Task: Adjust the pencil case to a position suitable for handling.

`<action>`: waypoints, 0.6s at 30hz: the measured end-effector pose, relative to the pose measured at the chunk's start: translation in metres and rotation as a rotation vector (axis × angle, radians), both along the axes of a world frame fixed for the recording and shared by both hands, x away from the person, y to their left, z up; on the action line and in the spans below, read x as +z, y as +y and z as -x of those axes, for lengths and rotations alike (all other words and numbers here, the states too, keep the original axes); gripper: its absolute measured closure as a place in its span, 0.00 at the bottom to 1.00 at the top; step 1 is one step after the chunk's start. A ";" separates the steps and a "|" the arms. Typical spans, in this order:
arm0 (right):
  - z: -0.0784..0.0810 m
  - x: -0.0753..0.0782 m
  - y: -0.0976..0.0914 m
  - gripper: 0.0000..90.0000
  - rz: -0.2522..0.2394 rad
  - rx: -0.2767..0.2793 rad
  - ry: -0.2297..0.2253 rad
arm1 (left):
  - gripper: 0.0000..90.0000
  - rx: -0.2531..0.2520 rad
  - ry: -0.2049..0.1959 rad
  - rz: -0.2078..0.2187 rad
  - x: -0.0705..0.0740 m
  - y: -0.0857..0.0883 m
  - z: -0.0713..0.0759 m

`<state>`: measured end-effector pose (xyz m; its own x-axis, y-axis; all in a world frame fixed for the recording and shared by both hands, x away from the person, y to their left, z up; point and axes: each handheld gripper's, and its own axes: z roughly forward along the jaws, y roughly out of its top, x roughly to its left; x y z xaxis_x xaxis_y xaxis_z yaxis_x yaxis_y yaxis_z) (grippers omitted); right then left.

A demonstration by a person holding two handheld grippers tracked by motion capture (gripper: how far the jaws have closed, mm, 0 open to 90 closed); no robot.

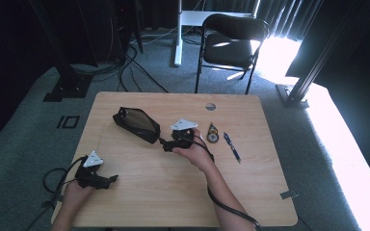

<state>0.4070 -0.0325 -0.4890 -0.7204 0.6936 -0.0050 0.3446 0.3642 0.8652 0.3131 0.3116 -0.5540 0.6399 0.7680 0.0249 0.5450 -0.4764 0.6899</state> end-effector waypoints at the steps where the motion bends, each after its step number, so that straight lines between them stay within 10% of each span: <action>1: -0.001 0.000 0.002 0.27 0.005 0.006 0.000 | 0.02 0.000 0.000 0.000 0.000 0.000 0.000; 18: -0.026 -0.002 0.031 0.46 0.082 0.009 0.010 | 0.02 -0.001 -0.001 0.000 0.000 0.000 0.000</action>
